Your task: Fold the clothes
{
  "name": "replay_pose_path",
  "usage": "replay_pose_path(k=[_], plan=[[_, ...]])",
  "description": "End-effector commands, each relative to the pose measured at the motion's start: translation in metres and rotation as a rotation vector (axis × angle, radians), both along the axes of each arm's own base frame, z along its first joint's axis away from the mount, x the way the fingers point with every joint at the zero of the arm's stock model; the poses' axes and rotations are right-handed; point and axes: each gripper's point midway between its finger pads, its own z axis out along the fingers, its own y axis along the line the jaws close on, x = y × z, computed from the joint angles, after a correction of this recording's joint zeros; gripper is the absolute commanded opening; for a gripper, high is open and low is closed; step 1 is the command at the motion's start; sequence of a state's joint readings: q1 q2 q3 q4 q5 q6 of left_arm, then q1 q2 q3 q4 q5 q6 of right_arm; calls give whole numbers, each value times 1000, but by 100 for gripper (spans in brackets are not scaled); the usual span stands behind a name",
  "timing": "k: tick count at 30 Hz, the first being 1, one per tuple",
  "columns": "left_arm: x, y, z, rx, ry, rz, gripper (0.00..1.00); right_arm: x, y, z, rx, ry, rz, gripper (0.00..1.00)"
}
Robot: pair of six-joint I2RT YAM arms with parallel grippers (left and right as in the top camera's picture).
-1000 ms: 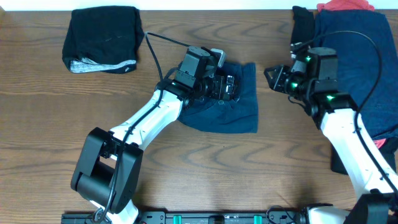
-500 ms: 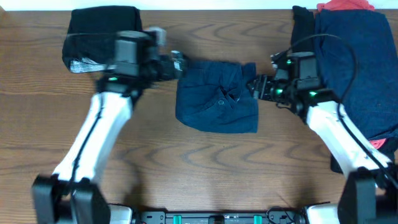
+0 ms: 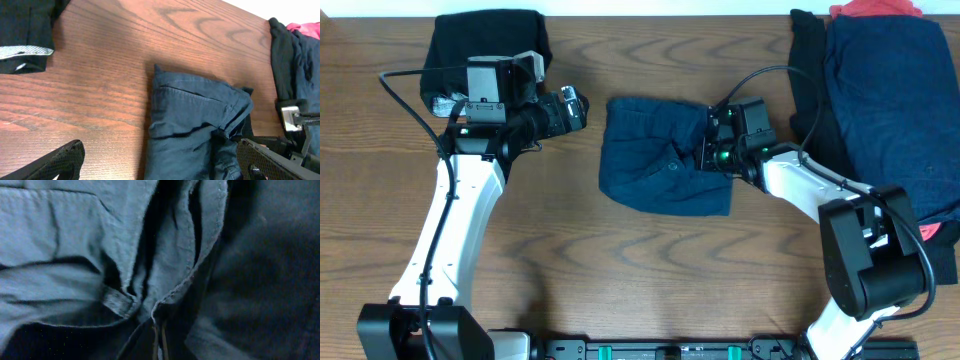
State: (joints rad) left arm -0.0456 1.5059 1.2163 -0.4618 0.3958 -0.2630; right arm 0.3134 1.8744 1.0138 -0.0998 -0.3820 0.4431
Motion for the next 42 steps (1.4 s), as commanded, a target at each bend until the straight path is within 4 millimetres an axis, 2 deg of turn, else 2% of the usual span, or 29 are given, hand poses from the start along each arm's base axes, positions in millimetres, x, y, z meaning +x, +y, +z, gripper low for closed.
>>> replay_pose_path(k=[1,4,7,9,11,16,18,22,23,26,28,32,36,40,42], plan=[[4,4,4,26,-18,3,98,1,2,6,4,-10,-4,1],[4,5,4,35,-22,-1,98,5,-11,30,-11,-50,-44,1],[4,5,4,39,-23,-5,98,2,-49,40,-171,-57,-161,1],[4,5,4,40,-24,-4,98,-3,-72,33,-282,-37,-222,1],[5,9,3,59,-24,14,98,-8,-87,15,-367,5,-254,1],[3,12,0,76,-9,21,98,-19,-97,-29,-424,125,-293,1],[1,12,-2,82,-3,14,98,-21,-98,-36,-430,144,-298,1],[1,11,-2,84,0,9,98,-18,-100,-30,-437,124,-296,1],[0,9,-2,85,-1,3,98,-16,-100,-26,-431,119,-295,5],[-2,-3,-2,115,-20,-63,98,-12,-90,-9,-379,102,-234,53],[-4,-14,-2,132,-32,-109,98,-9,-85,8,-336,92,-224,66],[-11,-40,-2,152,-48,-199,98,2,-77,58,-264,21,-193,77],[-24,-69,-6,153,-36,-276,98,7,-87,106,-248,-71,-212,81],[-40,-100,-21,158,-7,-364,98,10,-112,134,-236,-130,-272,81],[-46,-112,-33,163,20,-400,98,11,-126,138,-236,-134,-307,80]])
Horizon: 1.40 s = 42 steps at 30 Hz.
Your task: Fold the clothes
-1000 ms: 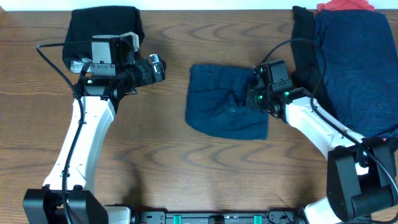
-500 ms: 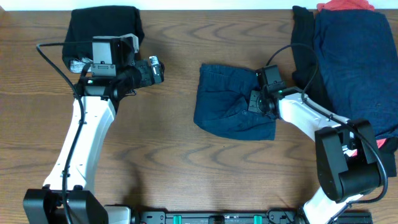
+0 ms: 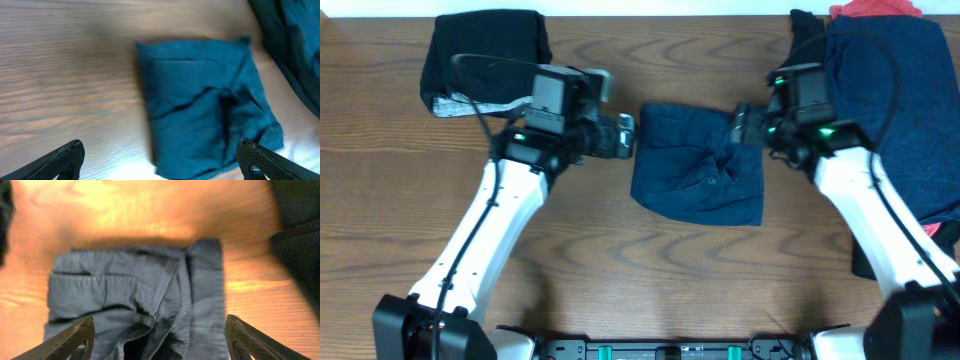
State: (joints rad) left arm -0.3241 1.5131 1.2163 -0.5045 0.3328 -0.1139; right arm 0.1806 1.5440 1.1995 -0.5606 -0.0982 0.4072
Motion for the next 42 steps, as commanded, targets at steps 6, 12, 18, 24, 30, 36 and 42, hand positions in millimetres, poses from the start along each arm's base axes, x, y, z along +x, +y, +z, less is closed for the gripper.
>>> replay_pose_path(k=[6,12,18,24,30,36,42], plan=[[-17,-53,-72,69,131,-148,57,-2,-62,2,-8,28,-130,79],[-44,-87,-97,100,188,-248,8,-10,-78,-4,-26,70,-147,79],[-62,-113,-107,180,149,-323,6,-10,-78,-4,-26,69,-149,79],[-63,-120,-147,224,193,-334,6,-11,-78,-5,-27,73,-148,79],[-61,-119,-155,233,196,-330,6,-10,-78,-5,-31,71,-143,79],[-22,-74,-155,491,41,-240,6,-10,-78,-5,-31,71,-143,79],[8,-20,-152,637,13,-117,6,-12,-80,-7,-42,77,-141,79]])
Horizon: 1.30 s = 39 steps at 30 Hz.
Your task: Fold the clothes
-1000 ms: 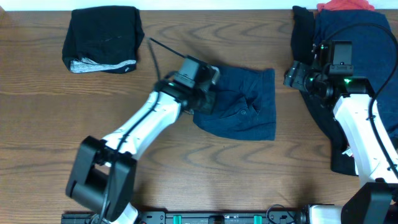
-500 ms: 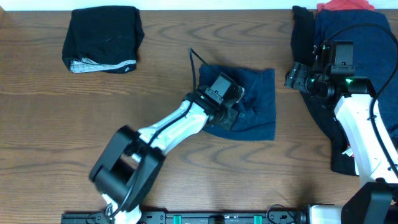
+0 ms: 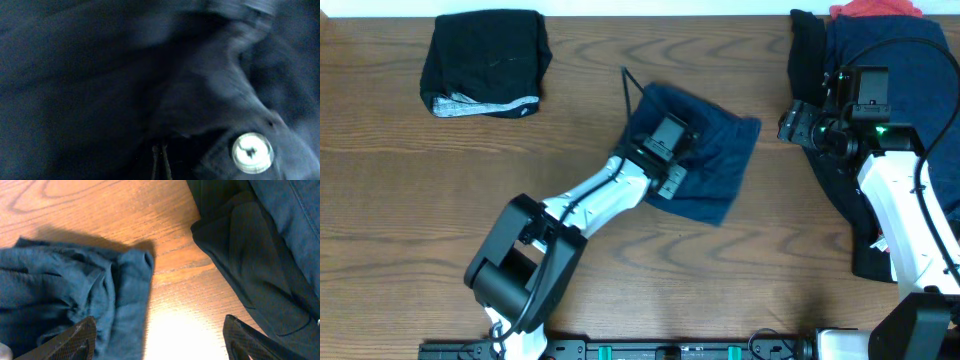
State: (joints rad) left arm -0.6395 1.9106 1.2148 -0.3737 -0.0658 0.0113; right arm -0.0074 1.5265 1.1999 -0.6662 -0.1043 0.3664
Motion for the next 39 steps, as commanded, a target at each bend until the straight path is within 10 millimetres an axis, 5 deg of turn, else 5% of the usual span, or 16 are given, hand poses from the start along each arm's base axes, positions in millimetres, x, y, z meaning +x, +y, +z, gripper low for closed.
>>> replay_pose_path(k=[1,7,11,18,22,25,29,39], plan=[[23,58,-3,161,-57,100,6,-1,-3,1,-16,-2,11,79],[44,114,-3,170,-41,231,6,0,-3,1,-16,-3,11,79],[54,124,2,222,-63,101,6,0,-3,1,-16,-3,11,79],[52,83,62,217,-209,-84,17,-1,-3,1,-15,0,12,79],[35,67,94,122,-239,-19,48,-1,-3,1,-17,1,14,79],[10,50,101,104,-195,-153,55,-1,-3,1,-19,1,18,79],[-19,28,89,88,-114,-395,70,-1,-3,1,-19,-1,18,79],[-32,21,17,249,3,-701,73,0,-3,1,-19,-4,17,82]])
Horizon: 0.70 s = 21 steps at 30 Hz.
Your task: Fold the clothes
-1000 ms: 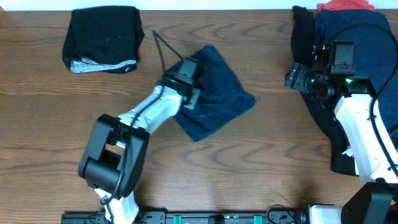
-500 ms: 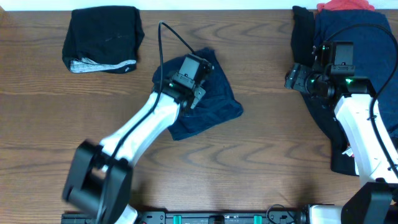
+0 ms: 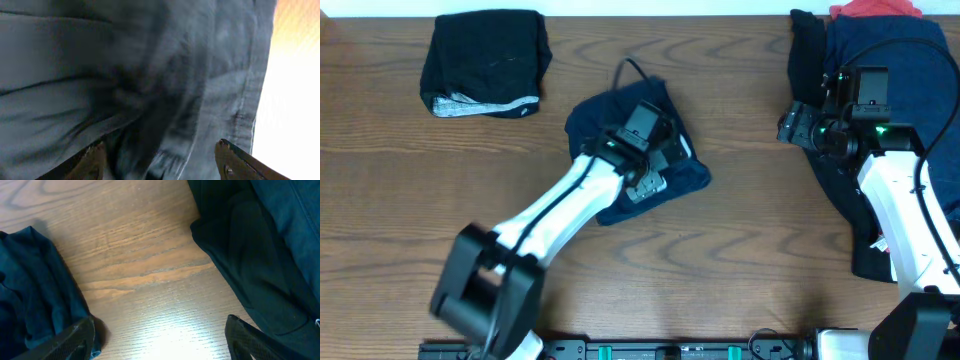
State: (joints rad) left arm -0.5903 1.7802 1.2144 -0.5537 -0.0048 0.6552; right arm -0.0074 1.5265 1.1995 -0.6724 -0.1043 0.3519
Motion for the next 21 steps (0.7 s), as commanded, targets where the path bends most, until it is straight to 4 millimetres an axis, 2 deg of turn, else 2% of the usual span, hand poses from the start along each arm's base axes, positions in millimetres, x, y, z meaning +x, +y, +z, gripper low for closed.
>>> replay_pose_path(k=[1,3,9,18,21], plan=[[-12,-8,-20,43,29,-137,75,1,-3,2,-11,-10,5,83],[-13,-11,-27,48,37,-146,79,2,-3,3,-11,-13,5,83],[-18,-10,-49,83,84,-166,79,2,-3,1,-11,-14,6,84],[-23,-6,-87,148,142,-255,77,3,-3,-9,-11,1,6,84],[-22,-7,-98,154,150,-262,72,4,-3,-13,-11,10,6,84]])
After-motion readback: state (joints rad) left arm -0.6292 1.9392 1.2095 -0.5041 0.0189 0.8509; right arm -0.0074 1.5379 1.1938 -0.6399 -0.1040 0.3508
